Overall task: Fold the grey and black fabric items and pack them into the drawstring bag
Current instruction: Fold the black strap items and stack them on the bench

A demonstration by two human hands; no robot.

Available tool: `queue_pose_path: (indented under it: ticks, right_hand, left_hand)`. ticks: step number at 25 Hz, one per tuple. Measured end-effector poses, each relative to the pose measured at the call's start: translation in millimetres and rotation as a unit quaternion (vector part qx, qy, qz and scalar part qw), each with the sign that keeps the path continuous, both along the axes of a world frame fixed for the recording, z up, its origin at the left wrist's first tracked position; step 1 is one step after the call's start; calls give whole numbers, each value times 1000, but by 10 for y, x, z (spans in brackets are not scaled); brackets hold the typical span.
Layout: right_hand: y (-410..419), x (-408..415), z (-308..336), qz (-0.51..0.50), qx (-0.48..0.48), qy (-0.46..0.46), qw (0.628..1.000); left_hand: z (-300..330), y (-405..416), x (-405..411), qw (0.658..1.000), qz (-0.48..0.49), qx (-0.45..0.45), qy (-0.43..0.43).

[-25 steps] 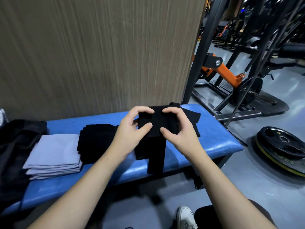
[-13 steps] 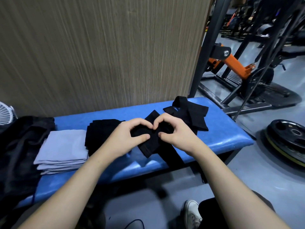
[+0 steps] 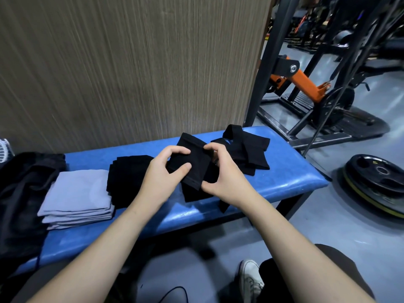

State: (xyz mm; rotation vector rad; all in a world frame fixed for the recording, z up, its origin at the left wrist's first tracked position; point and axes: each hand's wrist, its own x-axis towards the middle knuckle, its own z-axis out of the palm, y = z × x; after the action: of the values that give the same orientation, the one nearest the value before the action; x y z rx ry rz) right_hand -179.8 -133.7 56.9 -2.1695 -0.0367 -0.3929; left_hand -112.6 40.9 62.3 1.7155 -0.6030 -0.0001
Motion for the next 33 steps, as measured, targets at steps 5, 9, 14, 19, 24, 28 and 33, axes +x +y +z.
queue_pose_path:
  ticks: [5, 9, 14, 19, 24, 28, 33]
  right_hand:
    - [15, 8, 19, -75, -24, -19, 997]
    - [28, 6, 49, -88, -48, -53, 993]
    - [33, 25, 18, -67, -39, -106, 991]
    - [72, 57, -26, -74, -64, -128, 987]
    - [116, 83, -61, -53, -106, -139, 983]
    - [75, 89, -51, -42, -96, -144, 984]
    - [-40, 47, -21, -35, -16, -94, 995]
  left_hand:
    - [-23, -32, 11, 999, 10, 38, -30]
    - [-17, -76, -44, 995, 9, 85, -53]
    - [0, -122, -77, 996, -27, 78, -12]
    - [-2, -162, -122, 998, -9, 59, -31]
    - [8, -143, -150, 999, -32, -10, 26]
    - [29, -141, -152, 998, -50, -44, 21]
    - [94, -78, -96, 997, -35, -63, 22]
